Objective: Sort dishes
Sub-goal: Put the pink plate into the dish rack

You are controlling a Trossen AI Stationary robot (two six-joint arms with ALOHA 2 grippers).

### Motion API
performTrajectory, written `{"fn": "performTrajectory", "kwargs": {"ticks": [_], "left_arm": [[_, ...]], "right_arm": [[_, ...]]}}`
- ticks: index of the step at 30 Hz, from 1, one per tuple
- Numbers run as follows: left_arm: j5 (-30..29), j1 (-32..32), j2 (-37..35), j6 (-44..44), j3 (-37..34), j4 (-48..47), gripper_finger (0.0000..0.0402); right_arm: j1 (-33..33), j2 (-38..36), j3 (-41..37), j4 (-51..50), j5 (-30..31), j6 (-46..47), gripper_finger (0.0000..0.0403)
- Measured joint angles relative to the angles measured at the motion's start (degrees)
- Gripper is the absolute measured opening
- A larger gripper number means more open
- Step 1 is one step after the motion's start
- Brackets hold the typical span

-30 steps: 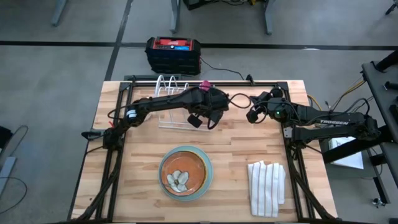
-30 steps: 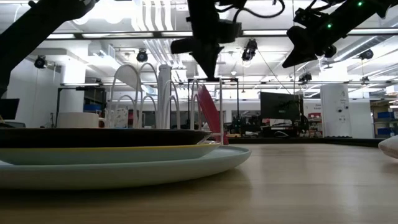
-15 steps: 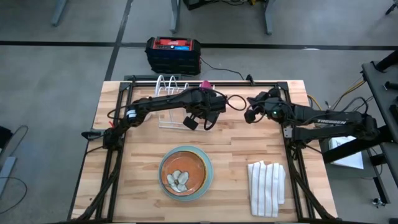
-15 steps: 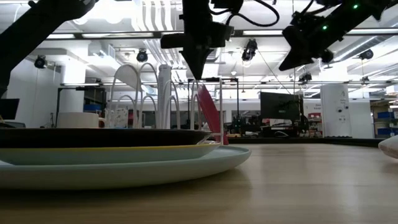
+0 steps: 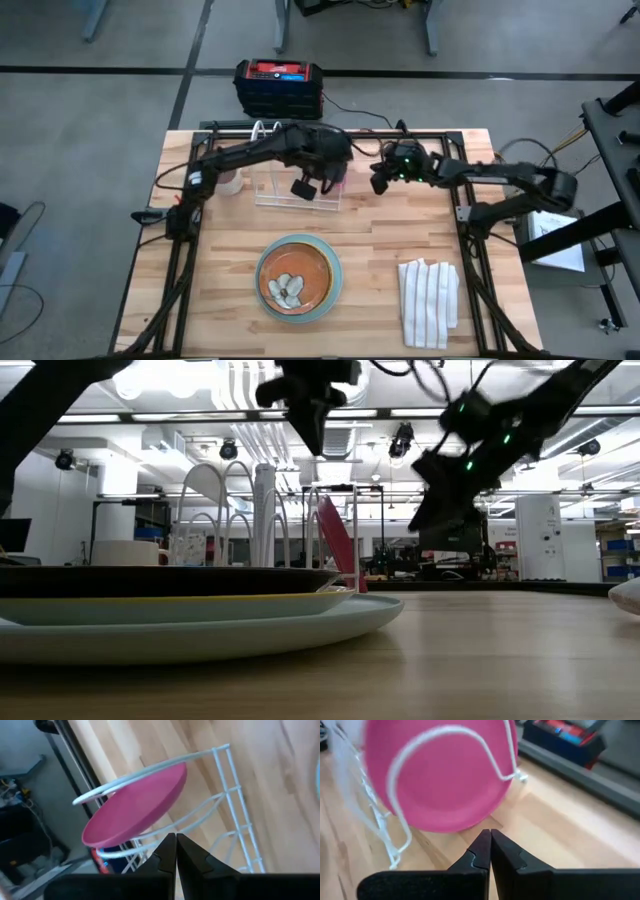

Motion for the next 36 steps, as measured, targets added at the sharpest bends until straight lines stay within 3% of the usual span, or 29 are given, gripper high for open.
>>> {"fn": "performTrajectory", "kwargs": {"ticks": [5,15,25,36], "left_arm": [[5.9,2.3,-2.6,-2.1,0.1,1.9,0.0],[6.2,4.9,-4.7,-2.5,0.0,5.5,0.0],[3.6,5.5,-5.6,1.1,0.1,10.7,0.0],[3.5,6.2,-5.9,1.7,0.1,13.1,0.0]], "right_arm": [[-2.5,11.1,-0.1,9.4,-7.6,2.3,0.0001],[-2.5,26.3,5.5,17.2,-12.5,5.9,0.0],[0.6,31.4,8.7,19.7,-13.5,5.7,0.0],[2.4,30.3,9.4,20.2,-15.5,4.7,0.0]]}}
